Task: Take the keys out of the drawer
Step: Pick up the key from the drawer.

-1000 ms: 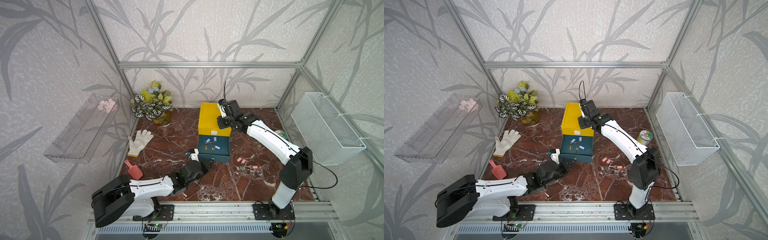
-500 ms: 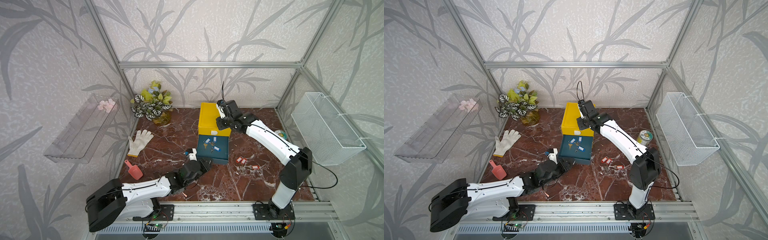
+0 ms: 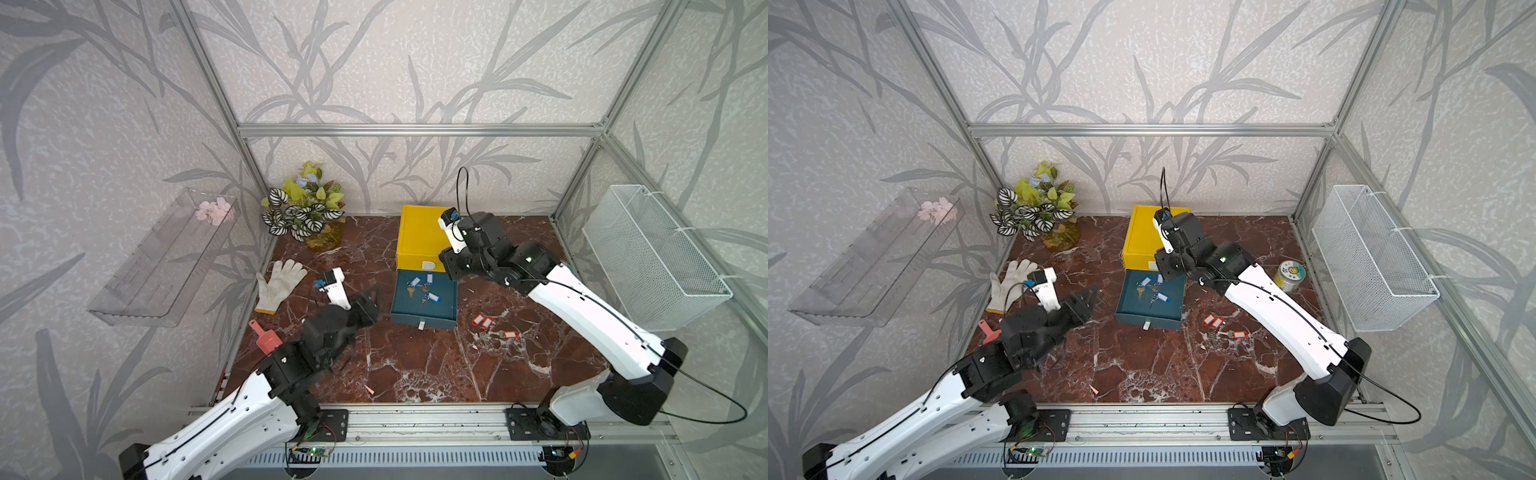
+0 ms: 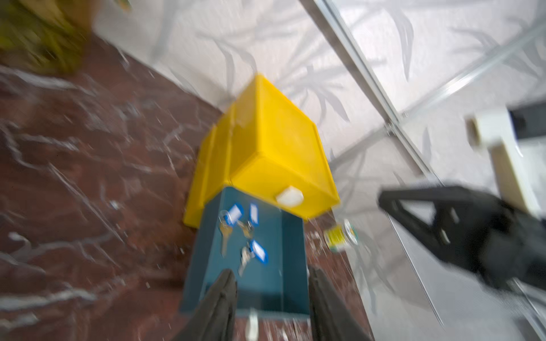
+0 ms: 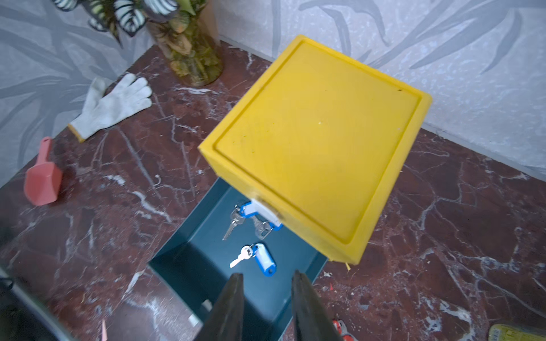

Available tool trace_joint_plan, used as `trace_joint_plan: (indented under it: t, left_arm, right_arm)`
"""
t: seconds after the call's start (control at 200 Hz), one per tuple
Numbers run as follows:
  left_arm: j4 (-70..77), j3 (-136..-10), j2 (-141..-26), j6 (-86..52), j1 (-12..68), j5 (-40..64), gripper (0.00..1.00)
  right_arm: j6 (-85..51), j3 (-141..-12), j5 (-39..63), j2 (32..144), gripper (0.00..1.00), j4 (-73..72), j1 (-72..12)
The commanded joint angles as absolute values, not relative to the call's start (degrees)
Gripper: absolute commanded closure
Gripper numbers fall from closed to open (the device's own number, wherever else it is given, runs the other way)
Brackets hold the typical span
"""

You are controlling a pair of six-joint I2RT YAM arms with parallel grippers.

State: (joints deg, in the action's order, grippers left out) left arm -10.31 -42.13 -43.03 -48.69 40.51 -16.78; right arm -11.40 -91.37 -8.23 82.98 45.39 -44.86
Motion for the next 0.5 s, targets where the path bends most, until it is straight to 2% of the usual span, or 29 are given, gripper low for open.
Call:
trace_joint_plan:
  t: [0.0, 0.095, 0.24, 0.495]
  left_arm:
    - [-10.23, -45.83, -52.32, -41.72, 30.42, -7.02, 0.59]
    - [-5.69, -50.72, -61.79, -40.79, 25.17, -0.55, 0.6]
    - [-4.98, -58.12, -73.82, -40.73, 21.57, 6.81, 0.62]
    - [-3.12, -59.59, -81.95, -40.26, 21.36, 11.67, 0.65]
  right_arm:
    - [-15.75, -86.36, -8.05, 83.41, 0.68, 46.44, -47.41]
    - [-16.55, -83.82, -4.87, 84.61, 0.67, 44.48, -47.93]
    - [-13.52, -81.55, -2.34, 88.26, 0.67, 44.33, -48.03]
    - [-13.83, -81.88, -5.19, 95.45, 0.67, 45.08, -47.76]
